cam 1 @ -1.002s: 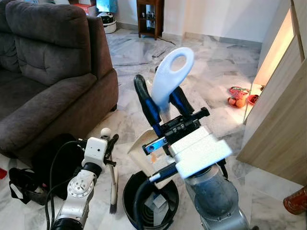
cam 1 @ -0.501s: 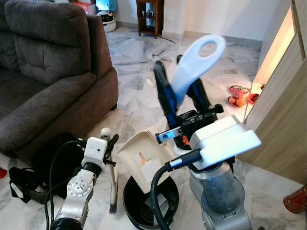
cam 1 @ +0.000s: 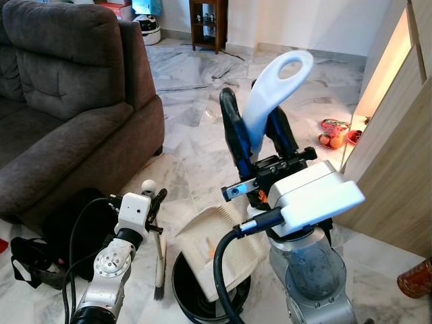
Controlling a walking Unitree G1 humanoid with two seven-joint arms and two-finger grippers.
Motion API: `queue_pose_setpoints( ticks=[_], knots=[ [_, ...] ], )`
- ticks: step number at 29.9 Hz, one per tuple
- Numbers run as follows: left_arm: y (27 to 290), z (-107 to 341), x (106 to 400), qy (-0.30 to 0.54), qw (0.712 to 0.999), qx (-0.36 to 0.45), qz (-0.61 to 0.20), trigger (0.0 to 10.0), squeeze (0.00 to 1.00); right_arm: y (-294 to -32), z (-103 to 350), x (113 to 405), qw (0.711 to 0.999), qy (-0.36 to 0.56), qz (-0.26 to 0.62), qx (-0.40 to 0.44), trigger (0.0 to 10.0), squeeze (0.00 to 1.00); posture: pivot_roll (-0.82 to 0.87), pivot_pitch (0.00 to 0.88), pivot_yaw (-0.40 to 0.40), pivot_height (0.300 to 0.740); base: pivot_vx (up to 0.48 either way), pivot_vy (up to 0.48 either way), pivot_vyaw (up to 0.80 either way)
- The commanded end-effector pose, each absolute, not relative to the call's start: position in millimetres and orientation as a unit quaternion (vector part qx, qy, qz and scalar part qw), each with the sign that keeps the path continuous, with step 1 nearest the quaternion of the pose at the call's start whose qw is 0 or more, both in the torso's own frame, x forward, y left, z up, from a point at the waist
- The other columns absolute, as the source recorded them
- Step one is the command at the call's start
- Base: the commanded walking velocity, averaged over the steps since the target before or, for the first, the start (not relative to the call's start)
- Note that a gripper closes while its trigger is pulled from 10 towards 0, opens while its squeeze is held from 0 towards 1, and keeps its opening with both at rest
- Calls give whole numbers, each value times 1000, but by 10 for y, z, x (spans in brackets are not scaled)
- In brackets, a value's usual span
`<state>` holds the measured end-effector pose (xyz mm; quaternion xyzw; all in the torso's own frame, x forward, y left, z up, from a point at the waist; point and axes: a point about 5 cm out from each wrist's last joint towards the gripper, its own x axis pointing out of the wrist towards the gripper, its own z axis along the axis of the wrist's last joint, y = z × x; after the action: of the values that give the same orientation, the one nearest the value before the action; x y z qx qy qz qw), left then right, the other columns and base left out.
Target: Sweep floor
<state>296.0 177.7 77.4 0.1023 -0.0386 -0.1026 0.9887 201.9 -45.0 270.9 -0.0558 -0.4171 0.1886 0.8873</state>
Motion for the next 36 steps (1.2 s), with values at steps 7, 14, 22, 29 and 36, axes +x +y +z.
queue_pose_setpoints(
  ticks=[7,14,22,29,36],
  knots=[
    [1818,883,3005,-63,987,111,-97,10000,0,-429,2780,1962,875,-439,196,-55,10000,0,55,51,57,740,0,0,0],
    [1817,877,3001,-63,987,113,-97,10000,0,-481,2768,2015,881,-437,164,-78,10000,0,58,49,55,740,0,0,0],
    [1806,875,3008,-62,987,113,-99,10000,0,-812,2739,2324,904,-408,65,-111,10000,0,57,40,57,740,0,0,0],
    [1793,874,3009,-63,987,112,-101,10000,0,-1074,2761,2468,910,-401,-2,-103,10000,0,59,22,60,740,0,0,0],
    [1791,876,3011,-63,986,112,-102,10000,0,-1216,2755,2535,903,-405,-34,-138,10000,0,60,13,61,740,0,0,0]
  ],
)
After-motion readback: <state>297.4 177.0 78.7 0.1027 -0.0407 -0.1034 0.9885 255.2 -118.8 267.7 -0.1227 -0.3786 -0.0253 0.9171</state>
